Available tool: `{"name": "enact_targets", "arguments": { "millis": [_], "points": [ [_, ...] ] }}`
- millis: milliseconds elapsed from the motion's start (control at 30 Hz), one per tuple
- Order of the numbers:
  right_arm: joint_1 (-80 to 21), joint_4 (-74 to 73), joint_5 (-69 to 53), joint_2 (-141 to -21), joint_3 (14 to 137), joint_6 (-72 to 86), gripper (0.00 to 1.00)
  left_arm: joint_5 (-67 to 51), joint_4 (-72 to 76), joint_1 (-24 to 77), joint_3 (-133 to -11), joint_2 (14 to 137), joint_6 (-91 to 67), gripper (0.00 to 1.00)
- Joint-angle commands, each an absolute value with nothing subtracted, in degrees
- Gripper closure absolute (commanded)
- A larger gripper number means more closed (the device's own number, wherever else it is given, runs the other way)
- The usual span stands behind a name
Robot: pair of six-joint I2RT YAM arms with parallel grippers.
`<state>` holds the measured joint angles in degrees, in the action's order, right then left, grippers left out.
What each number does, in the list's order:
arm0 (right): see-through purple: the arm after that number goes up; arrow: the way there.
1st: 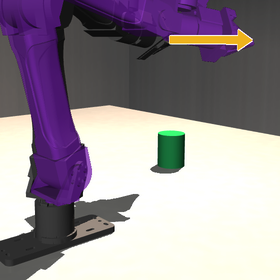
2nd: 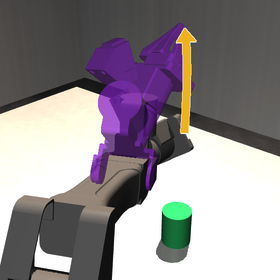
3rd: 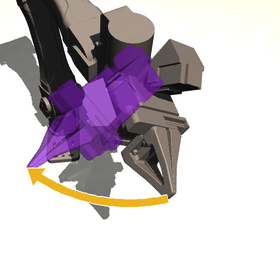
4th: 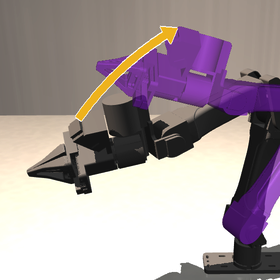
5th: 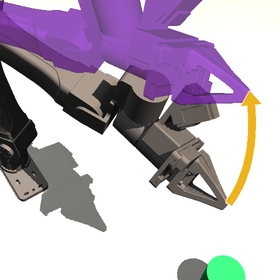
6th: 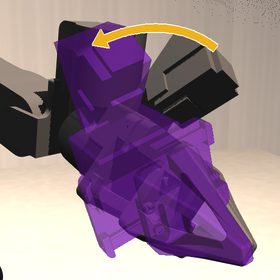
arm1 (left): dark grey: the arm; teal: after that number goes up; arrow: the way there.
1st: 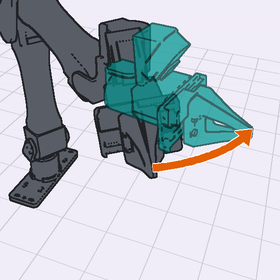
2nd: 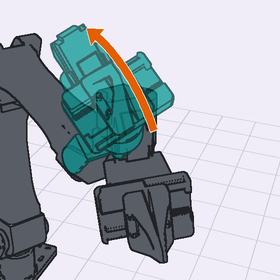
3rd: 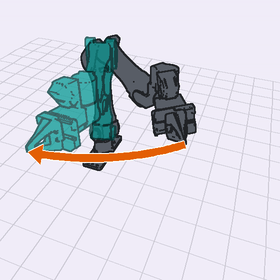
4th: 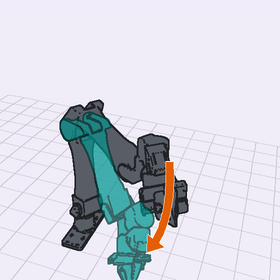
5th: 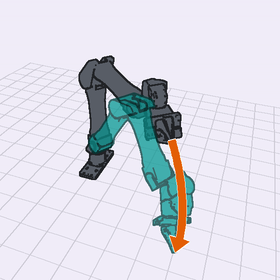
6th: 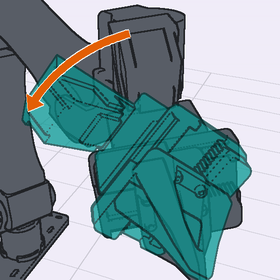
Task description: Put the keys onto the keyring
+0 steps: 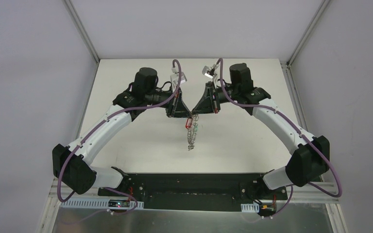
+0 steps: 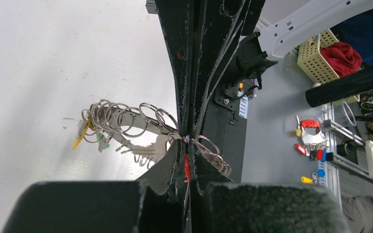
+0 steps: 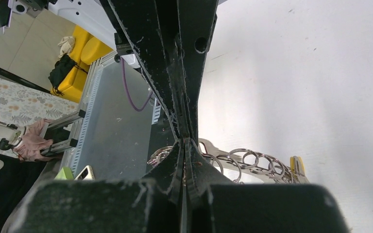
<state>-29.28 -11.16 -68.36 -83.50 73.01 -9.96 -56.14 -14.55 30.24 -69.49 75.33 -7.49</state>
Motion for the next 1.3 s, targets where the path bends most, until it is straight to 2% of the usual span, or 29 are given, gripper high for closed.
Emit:
{"name": "enact_targets", "arguments": {
  "millis": [0, 800, 1033, 1267],
  "points": [
    [-28.79, -12.27, -68.14, -81.2, 72.12, -12.77, 1.0, -58.07, -8.83, 29.27, -69.64, 73.09, -11.07, 1.0],
    [-28.27, -11.0, -68.33, -81.29, 69.63, -12.22, 0.97, -58.91, -5.53, 28.65, -67.95, 71.68, -11.36, 1.0],
    [-28.3, -11.41, -68.32, -81.39, 71.92, -11.26, 0.78, -57.38, -14.41, 29.36, -70.21, 72.67, -4.86, 1.0],
    [-28.74, -14.08, -67.8, -82.71, 74.84, -12.78, 0.68, -57.71, -19.6, 30.96, -71.41, 73.11, -1.13, 1.0]
  ]
}}
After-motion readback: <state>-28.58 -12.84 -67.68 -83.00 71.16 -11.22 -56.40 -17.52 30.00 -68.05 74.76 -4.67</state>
